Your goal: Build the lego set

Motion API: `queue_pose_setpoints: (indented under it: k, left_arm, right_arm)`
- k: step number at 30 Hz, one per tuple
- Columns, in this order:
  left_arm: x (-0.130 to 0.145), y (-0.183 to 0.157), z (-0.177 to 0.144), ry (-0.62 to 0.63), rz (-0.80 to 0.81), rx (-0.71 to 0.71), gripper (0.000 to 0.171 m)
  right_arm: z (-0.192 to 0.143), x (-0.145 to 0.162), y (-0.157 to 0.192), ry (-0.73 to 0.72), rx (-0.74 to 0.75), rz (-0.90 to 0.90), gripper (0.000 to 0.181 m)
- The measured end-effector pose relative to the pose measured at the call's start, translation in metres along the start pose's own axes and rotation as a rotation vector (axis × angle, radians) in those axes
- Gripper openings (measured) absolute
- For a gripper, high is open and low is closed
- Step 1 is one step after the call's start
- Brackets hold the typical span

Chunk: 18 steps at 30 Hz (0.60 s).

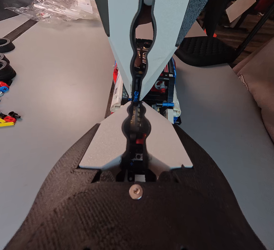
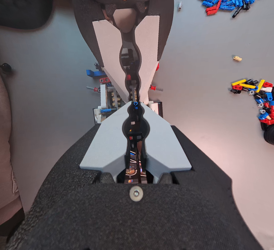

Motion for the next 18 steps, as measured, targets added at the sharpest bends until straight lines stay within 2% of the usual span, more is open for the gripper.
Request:
queue_pose_setpoints:
  k: [8,12,18]
  left_arm:
    - [-0.003,-0.004,0.004,-0.019,0.019,-0.026,0.009]
    - [-0.003,-0.006,0.010,0.031,0.013,-0.013,0.014]
    - [-0.005,-0.002,0.014,0.046,-0.038,-0.047,0.009]
  right_arm:
    - [-0.001,0.004,0.000,0.000,-0.018,0.021,0.002]
    - [-0.002,0.006,0.002,0.015,-0.021,0.018,0.002]
    - [-0.008,0.011,0.000,-0.001,-0.007,0.034,0.002]
Point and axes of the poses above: each gripper's, where its closed fingertips meet, z out along the fingers, x out of its underside, y = z × x across the jaws, the point moved 4 cm from there along -z, back along the fingers, and after that the axes turned 3 degrees about y, right-handed, at the moved point
